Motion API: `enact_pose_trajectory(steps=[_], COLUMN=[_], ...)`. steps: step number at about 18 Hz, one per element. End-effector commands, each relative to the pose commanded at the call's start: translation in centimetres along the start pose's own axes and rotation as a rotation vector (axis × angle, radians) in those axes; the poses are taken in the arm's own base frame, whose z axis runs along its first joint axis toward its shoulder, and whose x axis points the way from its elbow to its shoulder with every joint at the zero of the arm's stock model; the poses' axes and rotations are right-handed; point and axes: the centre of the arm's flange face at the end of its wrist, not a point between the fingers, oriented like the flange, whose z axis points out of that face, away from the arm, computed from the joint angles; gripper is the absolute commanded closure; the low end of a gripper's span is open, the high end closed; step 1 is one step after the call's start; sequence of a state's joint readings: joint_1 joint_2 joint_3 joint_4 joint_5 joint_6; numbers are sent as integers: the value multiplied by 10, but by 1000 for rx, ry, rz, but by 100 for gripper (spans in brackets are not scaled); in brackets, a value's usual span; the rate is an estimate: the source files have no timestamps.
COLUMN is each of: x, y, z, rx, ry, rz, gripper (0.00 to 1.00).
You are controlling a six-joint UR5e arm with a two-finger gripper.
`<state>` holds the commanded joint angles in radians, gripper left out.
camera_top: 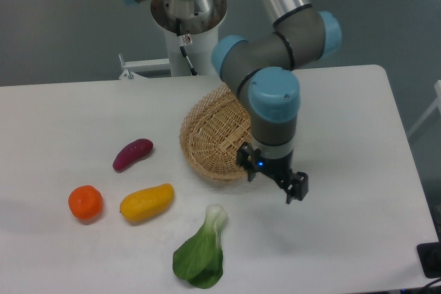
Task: Place the mango on the table
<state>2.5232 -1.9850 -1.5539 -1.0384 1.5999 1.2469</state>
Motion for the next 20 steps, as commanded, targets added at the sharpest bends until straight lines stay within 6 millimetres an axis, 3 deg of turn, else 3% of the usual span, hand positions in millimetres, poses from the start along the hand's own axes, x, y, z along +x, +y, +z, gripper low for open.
enact_pose_trajectory(steps=[9,15,20], x=[-35,-48,-47], y=[44,50,50], z=[-7,-3,-2], rx=[-3,7,5], ry=[34,33,36], rz=[50,84,84], gripper=[0,0,0])
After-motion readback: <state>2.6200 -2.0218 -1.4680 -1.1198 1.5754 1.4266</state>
